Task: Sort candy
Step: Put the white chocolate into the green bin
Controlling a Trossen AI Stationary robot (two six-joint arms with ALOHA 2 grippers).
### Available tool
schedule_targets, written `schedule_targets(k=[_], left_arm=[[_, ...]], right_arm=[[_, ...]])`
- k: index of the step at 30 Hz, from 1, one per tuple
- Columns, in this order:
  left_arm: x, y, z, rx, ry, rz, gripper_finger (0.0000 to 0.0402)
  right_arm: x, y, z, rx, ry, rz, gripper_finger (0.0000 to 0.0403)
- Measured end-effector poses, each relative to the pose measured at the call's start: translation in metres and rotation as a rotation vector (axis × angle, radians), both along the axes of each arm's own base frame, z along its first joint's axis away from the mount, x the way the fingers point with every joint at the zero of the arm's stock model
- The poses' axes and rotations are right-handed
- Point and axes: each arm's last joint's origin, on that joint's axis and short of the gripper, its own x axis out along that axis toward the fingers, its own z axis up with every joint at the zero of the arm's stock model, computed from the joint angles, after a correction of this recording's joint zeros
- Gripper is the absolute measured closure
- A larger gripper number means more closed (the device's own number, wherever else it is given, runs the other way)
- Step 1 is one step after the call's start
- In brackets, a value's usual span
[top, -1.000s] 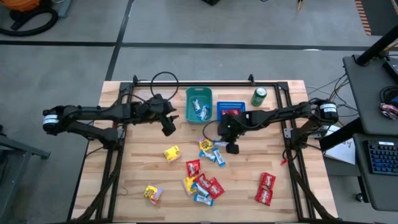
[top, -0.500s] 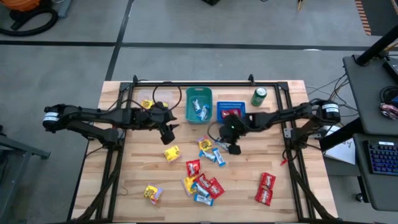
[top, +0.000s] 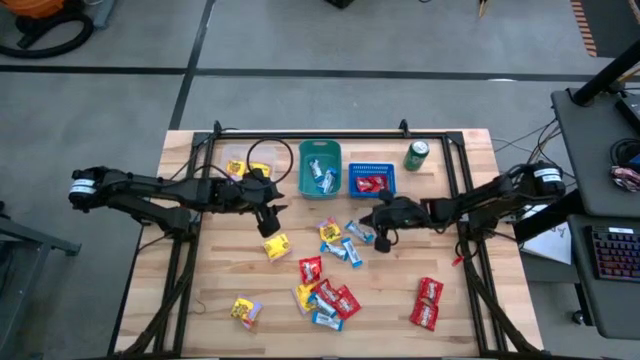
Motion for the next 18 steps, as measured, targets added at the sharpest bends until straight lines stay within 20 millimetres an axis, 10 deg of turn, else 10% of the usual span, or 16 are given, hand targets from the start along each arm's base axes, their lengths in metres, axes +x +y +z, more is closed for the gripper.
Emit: schedule_targets(k=[18], left_arm=[[0.002,0.000,-0.002,0.007,-0.057,-0.004,0.0264]], right_arm=[[0.002,0.009,-0.031,0.118,0.116,-0.048,0.0205]])
